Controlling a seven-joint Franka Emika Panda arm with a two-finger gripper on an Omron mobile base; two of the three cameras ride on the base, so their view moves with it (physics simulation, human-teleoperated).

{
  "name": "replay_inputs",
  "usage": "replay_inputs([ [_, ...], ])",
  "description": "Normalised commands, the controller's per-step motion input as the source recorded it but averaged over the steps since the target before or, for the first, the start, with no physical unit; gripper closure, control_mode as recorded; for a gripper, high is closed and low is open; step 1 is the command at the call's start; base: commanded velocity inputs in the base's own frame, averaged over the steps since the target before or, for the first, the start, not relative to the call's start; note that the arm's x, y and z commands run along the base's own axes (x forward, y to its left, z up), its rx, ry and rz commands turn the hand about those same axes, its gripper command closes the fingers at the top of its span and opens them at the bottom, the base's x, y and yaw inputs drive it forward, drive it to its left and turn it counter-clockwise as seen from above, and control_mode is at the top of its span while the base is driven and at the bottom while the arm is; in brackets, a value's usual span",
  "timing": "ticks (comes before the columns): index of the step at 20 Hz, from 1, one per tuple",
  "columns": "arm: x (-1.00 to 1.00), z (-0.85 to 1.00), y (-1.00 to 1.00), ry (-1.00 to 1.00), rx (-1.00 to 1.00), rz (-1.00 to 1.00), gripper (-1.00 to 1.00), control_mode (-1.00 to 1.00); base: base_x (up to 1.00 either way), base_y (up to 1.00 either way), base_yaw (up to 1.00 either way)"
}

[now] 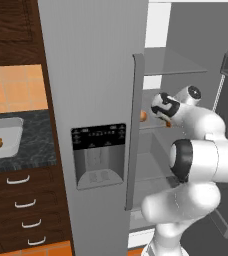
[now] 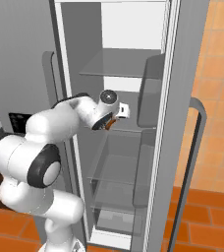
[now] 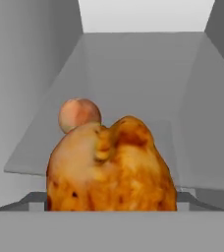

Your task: Place one onion and one chicken drumstick in each tupperware on the nearby counter, to pack two identical lunches.

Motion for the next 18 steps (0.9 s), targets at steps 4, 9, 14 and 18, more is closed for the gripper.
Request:
replay_inputs([
  [4,-1.0,0.8,0.1,0.37,-0.37,0.47,1.0,-1.0,0.0,0.0,0.0],
  [9,-1.0,-0.13,0.18,0.3,-0.13,0.14,1.0,-1.0,0.0,0.0,0.0],
  [14,-1.0,0.0,0.02,0.09,0.08,-0.19,1.0,-1.0,0.0,0.0,0.0],
  [18,-0.77,0.74,0.14,0.0,0.09,-0.25,1.0,-1.0,0.0,0.0,0.0],
])
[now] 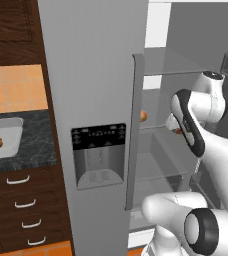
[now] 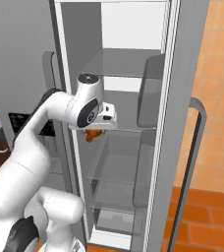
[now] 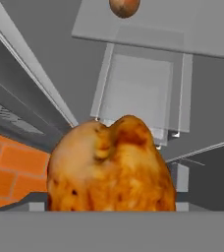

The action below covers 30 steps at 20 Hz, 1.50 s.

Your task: Place one onion and one chicken drumstick in each tupperware on the nearby counter, to pack two identical lunches.

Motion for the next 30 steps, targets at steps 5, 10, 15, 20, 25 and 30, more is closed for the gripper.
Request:
replay_inputs([
  [5,-0.7,0.9,0.47,0.0,0.0,-0.23,1.0,-1.0,0.0,0.0,0.0],
  [10,-1.0,0.49,0.12,0.0,0.15,-0.12,1.0,-1.0,0.0,0.0,0.0],
  [15,-0.99,0.34,0.06,0.0,0.08,0.01,1.0,-1.0,0.0,0.0,0.0],
  [20,-0.27,0.11,0.16,0.0,0.01,0.0,1.0,1.0,-0.25,0.37,0.0],
  [25,0.0,0.0,0.0,0.0,0.0,0.0,1.0,1.0,-0.26,0.87,0.0],
  [30,0.0,0.0,0.0,0.0,0.0,0.0,1.0,1.0,0.0,1.0,0.0],
])
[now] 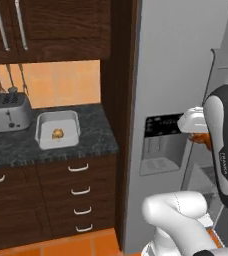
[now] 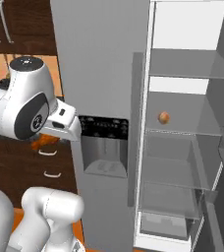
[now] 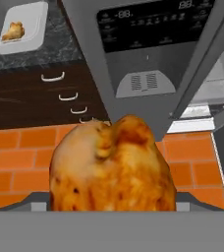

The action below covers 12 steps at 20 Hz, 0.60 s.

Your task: Place one onion and one chicken drumstick in each tupperware on the nearby counter, to pack two identical lunches.

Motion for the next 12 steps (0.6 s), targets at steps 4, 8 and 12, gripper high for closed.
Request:
replay_inputs([
  [4,0.0,0.0,0.0,0.0,0.0,0.0,1.0,1.0,0.22,1.0,0.0],
  [8,0.0,0.0,0.0,0.0,0.0,0.0,1.0,1.0,0.3,1.0,0.0],
  [12,0.0,0.0,0.0,0.0,0.0,0.0,1.0,1.0,0.42,1.0,0.0],
])
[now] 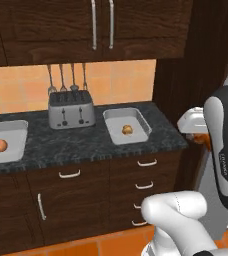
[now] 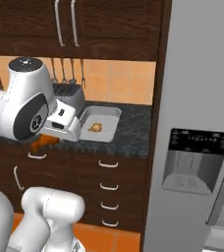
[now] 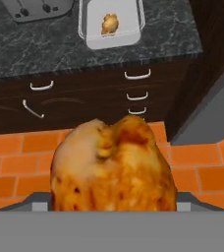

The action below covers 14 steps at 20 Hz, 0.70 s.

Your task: Place one onion and one chicken drumstick in each tupperware on the nearby counter, to pack two identical lunches.

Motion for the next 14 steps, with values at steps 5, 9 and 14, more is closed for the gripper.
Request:
replay_inputs([
  [5,0.0,0.0,0.0,0.0,0.0,0.0,1.0,1.0,0.4,1.0,-0.04],
  [9,0.0,0.0,0.0,0.0,0.0,0.0,1.0,1.0,0.36,1.0,-0.04],
  [14,0.0,0.0,0.0,0.0,0.0,0.0,1.0,1.0,0.29,1.0,-0.04],
])
